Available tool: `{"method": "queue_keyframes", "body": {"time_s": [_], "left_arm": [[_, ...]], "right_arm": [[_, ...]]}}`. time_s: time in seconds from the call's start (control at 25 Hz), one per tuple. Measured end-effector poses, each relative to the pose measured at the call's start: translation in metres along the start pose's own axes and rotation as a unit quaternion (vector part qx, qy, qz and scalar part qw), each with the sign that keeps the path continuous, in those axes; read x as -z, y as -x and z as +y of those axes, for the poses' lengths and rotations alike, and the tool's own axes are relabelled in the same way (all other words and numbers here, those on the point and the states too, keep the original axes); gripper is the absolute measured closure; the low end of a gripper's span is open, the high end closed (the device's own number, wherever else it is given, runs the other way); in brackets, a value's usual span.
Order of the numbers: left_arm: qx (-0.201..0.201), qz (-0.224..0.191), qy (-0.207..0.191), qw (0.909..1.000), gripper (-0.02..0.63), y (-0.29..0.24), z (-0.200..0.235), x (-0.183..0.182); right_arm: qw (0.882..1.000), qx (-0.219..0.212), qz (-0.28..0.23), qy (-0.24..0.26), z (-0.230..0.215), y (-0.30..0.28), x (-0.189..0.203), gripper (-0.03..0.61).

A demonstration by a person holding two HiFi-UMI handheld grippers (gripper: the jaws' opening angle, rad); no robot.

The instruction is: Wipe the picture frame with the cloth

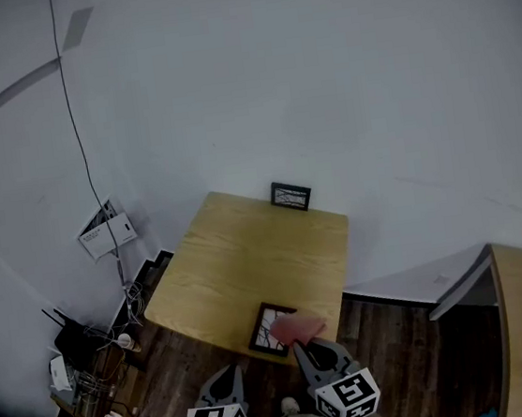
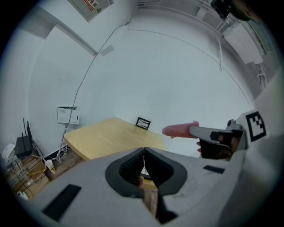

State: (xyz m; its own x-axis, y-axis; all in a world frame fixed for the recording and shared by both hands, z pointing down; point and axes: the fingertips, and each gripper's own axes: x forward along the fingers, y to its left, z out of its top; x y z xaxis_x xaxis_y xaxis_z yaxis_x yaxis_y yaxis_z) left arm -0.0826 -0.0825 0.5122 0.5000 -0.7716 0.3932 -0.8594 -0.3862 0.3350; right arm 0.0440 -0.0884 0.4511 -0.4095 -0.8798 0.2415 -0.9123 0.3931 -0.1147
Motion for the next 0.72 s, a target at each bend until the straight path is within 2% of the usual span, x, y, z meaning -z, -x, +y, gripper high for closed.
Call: {"method": "queue_keyframes", "body": {"time_s": [0.36,0.56,0.72], "left_arm": [[-0.036,0.010,0.017,0.9992,0.609,-0.054,0.009,-0.005],[-0.051,0.017,0.019,0.9984,0.609,-0.081,0.011,0.001],[-0.064,0.027,0.037,0.9969,0.609,-0.097,0.017,0.011]], "right_arm": [[0.999,-0.046,0.021,0.001,-0.038,-0.055,0.004,0.568],[0.997,-0.072,0.033,0.004,-0.054,-0.081,0.016,0.568],[0.995,-0.088,0.049,0.013,-0.060,-0.098,0.029,0.568]]}}
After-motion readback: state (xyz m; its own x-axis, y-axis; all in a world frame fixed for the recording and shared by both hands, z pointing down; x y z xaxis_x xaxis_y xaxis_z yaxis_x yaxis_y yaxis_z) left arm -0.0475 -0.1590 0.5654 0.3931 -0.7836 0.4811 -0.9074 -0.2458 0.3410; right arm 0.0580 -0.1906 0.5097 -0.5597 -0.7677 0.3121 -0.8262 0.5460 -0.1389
